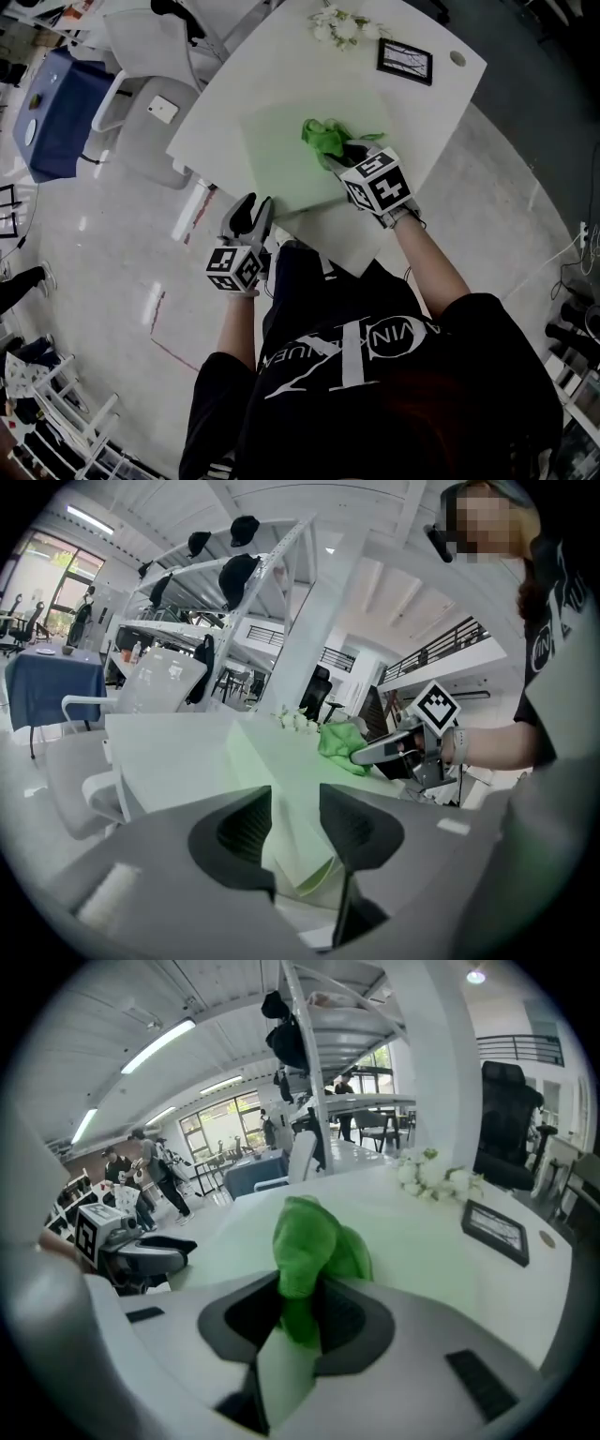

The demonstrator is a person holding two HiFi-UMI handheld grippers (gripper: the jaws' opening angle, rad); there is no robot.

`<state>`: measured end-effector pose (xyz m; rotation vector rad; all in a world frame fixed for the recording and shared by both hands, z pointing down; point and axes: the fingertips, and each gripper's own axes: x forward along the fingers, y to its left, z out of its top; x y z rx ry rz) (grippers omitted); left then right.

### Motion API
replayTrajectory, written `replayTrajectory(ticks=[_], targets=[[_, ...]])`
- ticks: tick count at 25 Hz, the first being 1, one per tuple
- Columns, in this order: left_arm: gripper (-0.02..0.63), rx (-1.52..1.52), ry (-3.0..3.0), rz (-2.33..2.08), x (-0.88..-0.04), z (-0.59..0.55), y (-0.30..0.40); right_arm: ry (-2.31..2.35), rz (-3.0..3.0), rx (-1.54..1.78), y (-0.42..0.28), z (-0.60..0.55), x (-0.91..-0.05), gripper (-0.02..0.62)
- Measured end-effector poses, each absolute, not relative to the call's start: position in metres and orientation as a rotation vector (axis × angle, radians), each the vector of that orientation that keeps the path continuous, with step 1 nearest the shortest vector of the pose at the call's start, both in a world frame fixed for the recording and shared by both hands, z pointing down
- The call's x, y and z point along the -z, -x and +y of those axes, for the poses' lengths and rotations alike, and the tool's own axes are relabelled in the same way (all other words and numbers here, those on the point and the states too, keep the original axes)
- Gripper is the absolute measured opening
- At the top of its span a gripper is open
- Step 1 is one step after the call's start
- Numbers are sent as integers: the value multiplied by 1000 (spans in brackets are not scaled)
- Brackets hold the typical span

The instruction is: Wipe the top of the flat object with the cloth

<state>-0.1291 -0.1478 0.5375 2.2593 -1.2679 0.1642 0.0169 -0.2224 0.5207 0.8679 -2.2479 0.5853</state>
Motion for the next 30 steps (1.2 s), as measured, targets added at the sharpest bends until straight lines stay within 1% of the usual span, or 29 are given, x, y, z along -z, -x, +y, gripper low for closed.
replayTrajectory(ticks=[15, 23, 27, 30], targets=[[169, -151, -2259, -1271, -535, -148, 129, -1134, -2113, -628, -126, -236, -520, 103], [169, -133, -2240, -1305, -535, -148, 129, -1219, -2081, -639, -157, -235, -519, 103], [169, -49, -2200, -1374, -528, -150, 135, -1277, -2053, -517, -166, -235, -510, 103], [162, 28, -2171, -1464, -514, -154, 145, -1263, -2124, -483, -155, -233, -496, 103]])
